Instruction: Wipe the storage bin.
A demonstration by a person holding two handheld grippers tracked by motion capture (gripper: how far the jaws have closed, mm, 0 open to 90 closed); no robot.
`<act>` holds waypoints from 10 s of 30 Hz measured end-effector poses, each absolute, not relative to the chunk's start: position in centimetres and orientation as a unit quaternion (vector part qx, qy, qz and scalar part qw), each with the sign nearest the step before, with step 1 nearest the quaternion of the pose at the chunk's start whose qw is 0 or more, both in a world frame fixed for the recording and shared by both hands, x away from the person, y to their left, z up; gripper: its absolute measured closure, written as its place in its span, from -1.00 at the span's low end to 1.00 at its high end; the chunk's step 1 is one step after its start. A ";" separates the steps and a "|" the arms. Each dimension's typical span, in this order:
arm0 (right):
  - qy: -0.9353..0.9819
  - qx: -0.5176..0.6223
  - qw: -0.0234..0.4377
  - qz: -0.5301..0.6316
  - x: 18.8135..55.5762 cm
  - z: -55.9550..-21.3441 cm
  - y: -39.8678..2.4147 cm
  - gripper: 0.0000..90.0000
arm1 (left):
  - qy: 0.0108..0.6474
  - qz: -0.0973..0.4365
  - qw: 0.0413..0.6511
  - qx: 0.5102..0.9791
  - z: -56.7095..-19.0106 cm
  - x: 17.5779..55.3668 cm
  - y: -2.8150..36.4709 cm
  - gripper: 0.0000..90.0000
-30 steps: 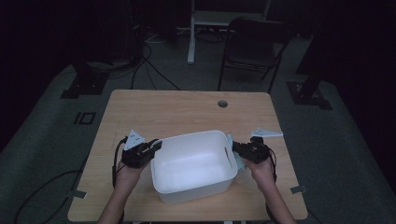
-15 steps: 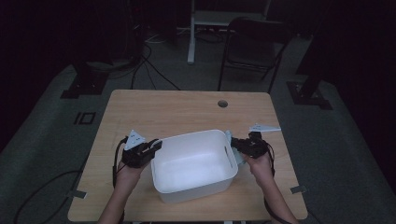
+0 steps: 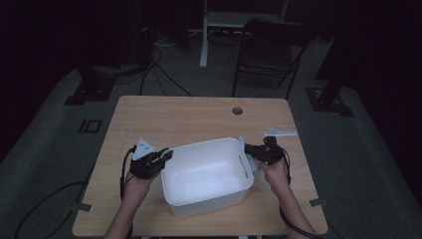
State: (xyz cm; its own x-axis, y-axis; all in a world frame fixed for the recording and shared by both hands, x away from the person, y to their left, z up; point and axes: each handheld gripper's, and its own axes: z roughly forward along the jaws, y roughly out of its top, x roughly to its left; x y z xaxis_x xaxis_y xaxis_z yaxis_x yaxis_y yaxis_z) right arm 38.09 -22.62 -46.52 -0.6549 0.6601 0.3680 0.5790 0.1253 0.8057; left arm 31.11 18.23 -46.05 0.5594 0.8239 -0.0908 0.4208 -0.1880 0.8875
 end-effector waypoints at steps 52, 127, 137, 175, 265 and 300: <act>0.767 0.386 0.014 0.513 29.8 -48.4 -25.6 0.82 | 0.421 0.219 0.474 0.741 -46.0 30.9 18.1 0.71; 0.732 0.425 0.020 0.532 39.2 -46.9 -23.3 0.82 | 0.426 0.216 0.475 0.739 -46.0 30.9 18.0 0.71; 0.747 0.430 0.004 0.506 39.9 -48.9 -22.3 0.84 | 0.431 0.222 0.472 0.737 -46.0 30.9 17.8 0.72; 0.737 0.452 0.024 0.502 39.0 -49.2 -24.1 0.83 | 0.400 0.190 0.517 0.733 -45.1 31.9 19.6 0.52; 0.693 0.494 0.022 0.524 35.1 -50.4 -29.6 0.83 | 0.379 0.162 0.479 0.775 -44.9 32.6 16.8 0.95; 0.703 0.420 0.060 0.571 33.1 -46.5 -25.6 0.83 | 0.422 0.207 0.478 0.742 -45.4 29.8 17.2 0.94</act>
